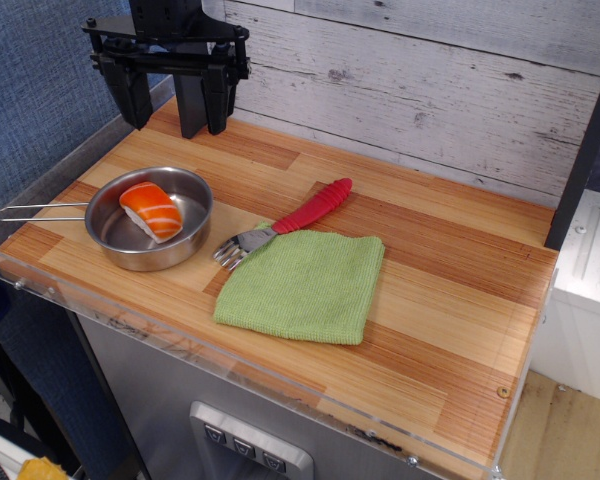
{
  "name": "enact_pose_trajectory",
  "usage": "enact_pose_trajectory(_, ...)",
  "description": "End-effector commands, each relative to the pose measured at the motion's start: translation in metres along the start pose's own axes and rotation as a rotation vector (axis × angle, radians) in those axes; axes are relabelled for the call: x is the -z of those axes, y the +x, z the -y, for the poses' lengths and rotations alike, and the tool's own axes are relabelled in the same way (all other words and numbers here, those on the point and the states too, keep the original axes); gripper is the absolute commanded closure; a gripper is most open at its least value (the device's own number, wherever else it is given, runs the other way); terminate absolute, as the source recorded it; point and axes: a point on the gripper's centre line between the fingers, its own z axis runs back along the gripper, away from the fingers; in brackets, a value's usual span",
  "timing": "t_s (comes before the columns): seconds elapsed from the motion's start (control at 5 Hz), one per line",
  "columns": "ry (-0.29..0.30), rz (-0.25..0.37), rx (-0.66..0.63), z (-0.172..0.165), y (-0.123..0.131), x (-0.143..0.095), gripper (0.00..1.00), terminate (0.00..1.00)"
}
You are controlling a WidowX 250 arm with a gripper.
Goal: Place the nigiri sushi on top of green cloth.
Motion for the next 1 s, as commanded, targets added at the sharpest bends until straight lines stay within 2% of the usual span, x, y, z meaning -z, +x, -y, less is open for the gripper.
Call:
enact_pose_trajectory(0.0, 0.000, 0.000, 0.000, 0.000, 0.000, 0.000, 0.00, 0.00)
enact_pose_trajectory(0.2, -0.041, -0.057, -0.197, -0.008, 0.004, -0.002, 0.00, 0.00)
enact_pose_trajectory(0.4, -0.086, -0.074, -0.351, -0.023, 0.011, -0.004, 0.00, 0.00)
enact_pose_trajectory(0.6, -0.095, -0.083, -0.483, -0.044, 0.015, -0.003, 0.00, 0.00)
enact_pose_trajectory(0.8, -0.144, -0.085, -0.643, -0.058, 0.008, 0.007, 0.00, 0.00)
